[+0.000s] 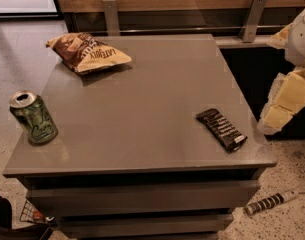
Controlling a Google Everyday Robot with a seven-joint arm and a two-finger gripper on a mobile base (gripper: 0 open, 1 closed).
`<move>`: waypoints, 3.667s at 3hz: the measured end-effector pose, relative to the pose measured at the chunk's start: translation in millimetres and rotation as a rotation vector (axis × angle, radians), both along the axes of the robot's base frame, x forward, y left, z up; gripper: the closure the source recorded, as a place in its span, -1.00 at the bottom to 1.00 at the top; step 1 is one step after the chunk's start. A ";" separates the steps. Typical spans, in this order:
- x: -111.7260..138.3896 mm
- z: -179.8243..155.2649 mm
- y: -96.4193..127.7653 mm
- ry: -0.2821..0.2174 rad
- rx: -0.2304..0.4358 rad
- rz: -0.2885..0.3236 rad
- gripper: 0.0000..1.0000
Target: Move rxbar chocolate near brown chip bag
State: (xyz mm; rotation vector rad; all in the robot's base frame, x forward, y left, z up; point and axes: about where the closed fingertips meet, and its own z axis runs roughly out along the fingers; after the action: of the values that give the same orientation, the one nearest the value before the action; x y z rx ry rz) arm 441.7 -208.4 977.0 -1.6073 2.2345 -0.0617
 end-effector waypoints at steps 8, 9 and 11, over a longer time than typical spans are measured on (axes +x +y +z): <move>42.1 -120.4 9.2 -0.165 0.717 -0.650 -1.00; 32.6 -139.4 9.8 -0.163 0.748 -0.682 -1.00; 25.3 -166.6 24.3 -0.157 0.816 -0.710 -1.00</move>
Offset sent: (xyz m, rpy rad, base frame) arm 0.0563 0.0002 -0.0529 0.6860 -0.2085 -0.5805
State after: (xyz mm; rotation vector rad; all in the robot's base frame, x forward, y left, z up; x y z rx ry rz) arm 467.0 -184.1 810.4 -0.3580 2.1561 0.4526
